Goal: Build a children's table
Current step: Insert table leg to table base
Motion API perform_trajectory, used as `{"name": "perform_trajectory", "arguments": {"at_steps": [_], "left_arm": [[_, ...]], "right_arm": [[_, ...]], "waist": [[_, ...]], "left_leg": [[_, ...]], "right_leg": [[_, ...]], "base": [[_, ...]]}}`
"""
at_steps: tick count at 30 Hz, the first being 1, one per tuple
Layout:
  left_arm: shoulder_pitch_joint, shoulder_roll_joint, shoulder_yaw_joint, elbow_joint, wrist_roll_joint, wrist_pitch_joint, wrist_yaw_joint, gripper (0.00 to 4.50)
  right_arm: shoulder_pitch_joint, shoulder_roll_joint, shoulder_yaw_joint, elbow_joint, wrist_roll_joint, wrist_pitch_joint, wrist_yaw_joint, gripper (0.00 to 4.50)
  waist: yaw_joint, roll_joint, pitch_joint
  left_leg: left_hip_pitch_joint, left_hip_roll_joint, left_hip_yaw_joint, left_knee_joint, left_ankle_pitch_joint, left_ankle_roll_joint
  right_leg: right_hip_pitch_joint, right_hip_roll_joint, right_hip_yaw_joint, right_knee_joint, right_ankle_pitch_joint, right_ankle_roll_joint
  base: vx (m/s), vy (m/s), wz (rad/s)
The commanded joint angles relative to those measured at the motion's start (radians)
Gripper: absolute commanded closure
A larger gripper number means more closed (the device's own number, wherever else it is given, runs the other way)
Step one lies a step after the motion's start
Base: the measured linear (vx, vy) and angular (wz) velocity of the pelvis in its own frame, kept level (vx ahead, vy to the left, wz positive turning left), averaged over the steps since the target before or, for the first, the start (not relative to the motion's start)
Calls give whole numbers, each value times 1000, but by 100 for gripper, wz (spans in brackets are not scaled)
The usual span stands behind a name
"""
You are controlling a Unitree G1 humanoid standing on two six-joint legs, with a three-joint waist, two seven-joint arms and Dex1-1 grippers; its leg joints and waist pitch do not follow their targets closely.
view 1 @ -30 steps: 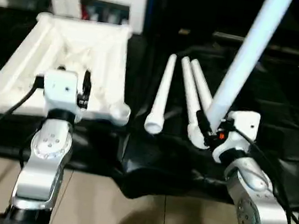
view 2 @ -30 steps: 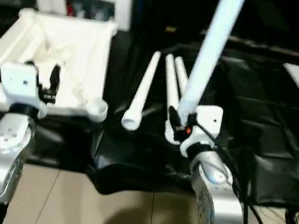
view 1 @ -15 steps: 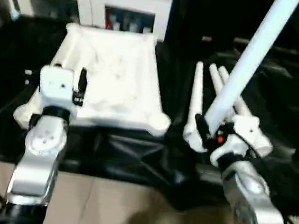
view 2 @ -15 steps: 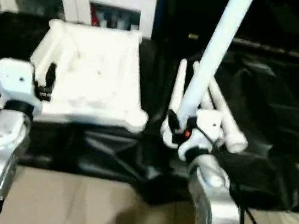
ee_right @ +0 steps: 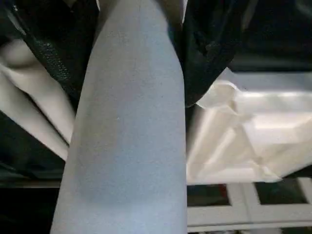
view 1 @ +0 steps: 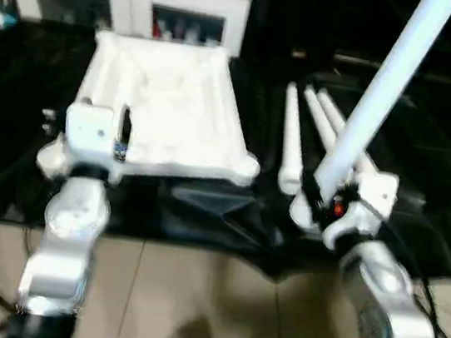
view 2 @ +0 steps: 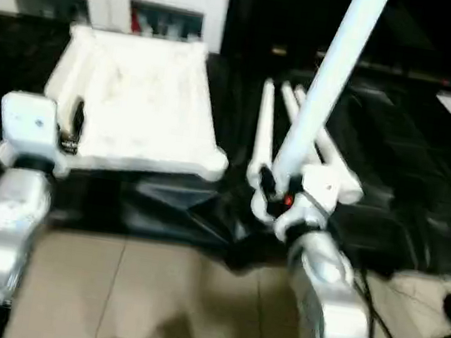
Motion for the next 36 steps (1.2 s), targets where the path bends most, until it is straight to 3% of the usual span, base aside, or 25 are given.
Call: {"name": "perform_trajectory", "arguments": {"at_steps": [1, 3, 5, 7, 8, 9, 10, 12, 13, 15, 16, 19, 21, 23, 24, 25, 26, 28, 30, 31, 32, 33, 34, 35, 36], "left_arm": [[4, 4, -4, 6, -2, 1, 0, 158], [22, -13, -5, 9, -23, -13, -10, 158], [40, -18, -9, 8, -30, -15, -24, 158], [58, -13, -17, 12, -38, -29, -52, 158], [71, -10, -20, 17, -48, -39, -72, 158], [78, -7, -24, 19, -55, -44, -82, 158], [95, 1, -32, 26, -59, -58, -98, 158], [135, 27, -48, 37, -71, -91, -145, 158], [139, 30, -49, 38, -73, -94, -150, 158], [173, 52, -63, 30, -93, -106, -203, 158], [186, 60, -69, 21, -101, -106, -227, 158], [213, 69, -77, -10, -116, -92, -265, 158], [228, 69, -76, -29, -114, -87, -265, 158], [240, 67, -72, -46, -113, -85, -255, 158], [241, 67, -71, -48, -112, -85, -254, 158], [254, 67, -64, -76, -103, -81, -237, 158], [263, 67, -57, -98, -93, -76, -223, 158], [276, 58, -40, -138, -82, -65, -197, 158], [280, 47, -29, -170, -68, -48, -173, 158], [282, 42, -23, -186, -76, -32, -172, 158], [283, 44, -23, -188, -74, -30, -173, 158], [284, 46, -23, -189, -71, -28, -172, 158], [284, 46, -23, -189, -71, -28, -172, 158], [285, 49, -19, -190, -72, -26, -173, 158], [286, 49, -17, -191, -74, -25, -172, 158]], "right_arm": [[-16, -4, -12, -16, -1, -2, 12, 262], [-19, -12, -17, -17, 1, 3, 19, 262], [-22, -21, -24, -14, 4, 5, 23, 262], [-25, -29, -29, -9, 4, 1, 22, 262], [-24, -32, -31, -6, 4, -2, 21, 262], [-23, -34, -32, -6, 3, -4, 21, 262], [-22, -37, -34, -6, 3, -7, 21, 262], [-18, -41, -39, -11, 4, -16, 26, 262], [-17, -41, -39, -12, 4, -17, 27, 262], [-7, -44, -45, -29, 11, -38, 45, 262], [4, -48, -45, -42, 13, -55, 58, 262], [60, -74, -45, -93, 8, -114, 91, 262], [105, -100, -59, -122, 10, -150, 117, 262], [138, -116, -81, -137, 23, -164, 140, 262], [140, -117, -84, -138, 24, -164, 142, 262], [160, -126, -108, -152, 42, -166, 160, 262], [170, -129, -124, -163, 56, -165, 169, 262], [167, -132, -134, -177, 63, -161, 165, 262], [146, -126, -128, -172, 60, -158, 142, 262], [131, -114, -114, -167, 57, -158, 123, 262], [124, -103, -104, -162, 59, -151, 116, 262], [119, -95, -97, -158, 61, -147, 112, 262], [119, -95, -97, -158, 61, -147, 112, 262], [110, -74, -57, -161, 52, -140, 113, 262], [110, -66, -42, -162, 47, -139, 115, 262]], "waist": [[13, -24, -39], [1, -6, -39], [-16, -3, -37], [-20, -2, -29], [-23, 3, -24], [-28, 5, -21], [-39, 15, -13], [-51, 19, -13], [-53, 19, -14], [-55, 15, -25], [-51, 16, -31], [-49, 25, -47], [-54, 27, -55], [-50, 24, -65], [-48, 18, -68], [-37, 35, -72], [-33, 23, -69], [-32, 26, -72], [-44, 40, -77], [-70, 41, -75], [-61, 22, -54], [-19, 17, -43], [-16, 5, -38], [-9, 19, -34], [-13, 20, -34]], "left_leg": [[12, 78, -21, -57, -161, -22], [22, 96, -21, -84, -252, -49], [36, 114, -28, -106, -479, -86], [51, 110, -28, -105, -587, -88], [74, 108, -25, -101, -647, -83], [84, 109, -24, -100, -679, -81], [96, 112, -30, -110, -753, -92], [97, 119, -36, -134, -821, -104], [103, 114, -32, -132, -800, -99], [81, 108, -21, -128, -663, -72], [81, 106, -10, -127, -578, -42], [88, 110, -2, -128, -388, 38], [115, 111, -8, -118, -280, 115], [103, 85, 3, -81, -75, 259], [92, 75, 9, -73, -34, 283], [71, 56, 17, -59, 35, 299], [58, 53, 17, -52, 62, 308], [61, 51, 11, -45, 112, 321], [123, 72, -23, -46, 200, 383], [212, 133, -90, -48, 249, 490], [82, 36, -104, -40, 274, 621], [-21, -41, -35, 38, 194, 506], [-53, -22, -40, 64, 122, 443], [-44, 19, -39, 54, 16, 306], [-34, 28, -36, 40, -3, 262]], "right_leg": [[23, -131, 68, -161, -532, -19], [18, -97, 45, -154, -543, -53], [31, -81, 25, -151, -519, -56], [36, -83, 19, -169, -607, -42], [37, -78, 11, -184, -652, -43], [38, -73, 4, -189, -659, -44], [47, -59, -13, -192, -626, -43], [69, -48, -12, -173, -533, -52], [69, -58, -4, -183, -515, -64], [98, -71, 6, -189, -476, -76], [102, -71, 11, -192, -437, -83], [116, -49, 6, -167, -190, -127], [105, -31, -1, -144, -33, -139], [122, -30, 3, -128, 120, -145], [133, -31, 6, -128, 149, -144], [154, -34, 9, -130, 184, -137], [164, -24, 10, -128, 212, -121], [169, -7, 1, -123, 205, -98], [127, 20, -14, -90, 183, -71], [26, 16, -16, -41, 49, -50], [129, -7, -15, -95, 25, 14], [218, -91, 20, -157, 145, 76], [242, -131, 27, -188, 128, 113], [249, -161, -13, -215, 67, 157], [253, -145, -41, -216, 43, 160]], "base": [[-91, -94, -11], [-35, -32, -8], [0, 0, 0], [5, 19, -10], [0, 0, 0], [0, 0, 0], [0, 0, 0], [53, 60, -11], [63, 60, -11], [93, 47, -12], [106, 40, -11], [122, 19, 0], [154, 2, 2], [160, -5, 4], [135, -7, 3], [135, -7, 3], [125, -2, 4], [117, 4, 4], [108, -13, 7], [97, -27, 8], [0, 0, 0], [4, -14, 40], [25, -30, 68], [21, -7, 67], [60, -8, 61]]}}
